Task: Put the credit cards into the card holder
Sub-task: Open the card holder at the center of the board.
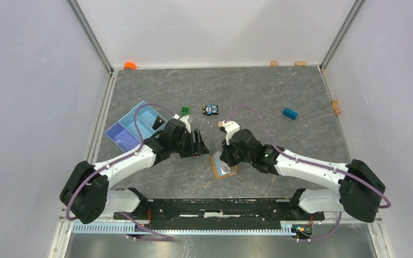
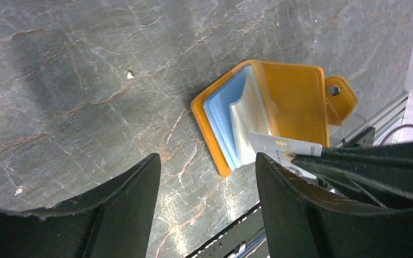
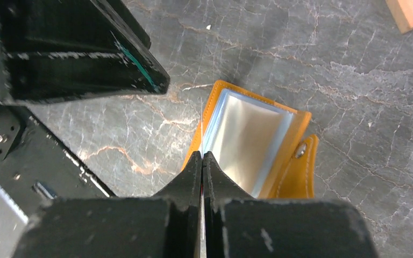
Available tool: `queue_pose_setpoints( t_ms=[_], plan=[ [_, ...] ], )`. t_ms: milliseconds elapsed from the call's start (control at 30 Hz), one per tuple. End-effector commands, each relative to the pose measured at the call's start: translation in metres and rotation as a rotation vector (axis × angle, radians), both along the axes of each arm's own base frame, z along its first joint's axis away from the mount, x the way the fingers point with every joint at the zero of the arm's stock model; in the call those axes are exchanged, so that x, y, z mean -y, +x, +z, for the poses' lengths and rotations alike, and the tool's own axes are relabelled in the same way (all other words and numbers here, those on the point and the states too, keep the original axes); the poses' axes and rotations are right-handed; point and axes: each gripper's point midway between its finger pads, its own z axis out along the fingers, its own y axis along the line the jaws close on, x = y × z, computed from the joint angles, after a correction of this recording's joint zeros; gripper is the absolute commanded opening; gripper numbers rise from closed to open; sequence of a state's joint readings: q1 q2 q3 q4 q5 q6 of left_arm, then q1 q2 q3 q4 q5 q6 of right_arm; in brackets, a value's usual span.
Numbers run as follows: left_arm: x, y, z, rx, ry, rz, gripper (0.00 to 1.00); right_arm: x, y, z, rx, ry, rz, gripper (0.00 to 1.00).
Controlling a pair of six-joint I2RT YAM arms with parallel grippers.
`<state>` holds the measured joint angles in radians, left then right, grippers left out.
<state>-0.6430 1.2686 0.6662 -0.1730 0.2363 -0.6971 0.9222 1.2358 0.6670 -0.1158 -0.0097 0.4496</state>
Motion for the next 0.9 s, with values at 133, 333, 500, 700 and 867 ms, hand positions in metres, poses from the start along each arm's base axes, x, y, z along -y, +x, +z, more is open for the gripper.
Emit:
queue_pose_setpoints(
  t_ms=[133, 333, 500, 700, 867],
  plan=[
    [0.000, 0.011, 0.012, 0.045, -0.105, 0.133, 0.72, -0.012, 0.017, 0.003, 0.067, -0.158, -0.167, 0.00],
    [-0.002, 0.006, 0.009, 0.037, -0.121, 0.143, 0.72, -0.026, 0.011, -0.010, 0.041, -0.200, -0.147, 0.00],
    [-0.001, 0.006, 0.005, 0.038, -0.135, 0.150, 0.76, -0.021, 0.011, -0.014, 0.059, -0.282, -0.179, 0.00],
    [0.004, 0.006, 0.001, 0.024, -0.171, 0.155, 0.75, 0.004, 0.019, -0.010, 0.132, -0.419, -0.267, 0.00],
    [0.012, 0.008, -0.003, 0.016, -0.192, 0.150, 0.72, 0.021, 0.025, -0.002, 0.182, -0.489, -0.322, 0.00]
  ],
)
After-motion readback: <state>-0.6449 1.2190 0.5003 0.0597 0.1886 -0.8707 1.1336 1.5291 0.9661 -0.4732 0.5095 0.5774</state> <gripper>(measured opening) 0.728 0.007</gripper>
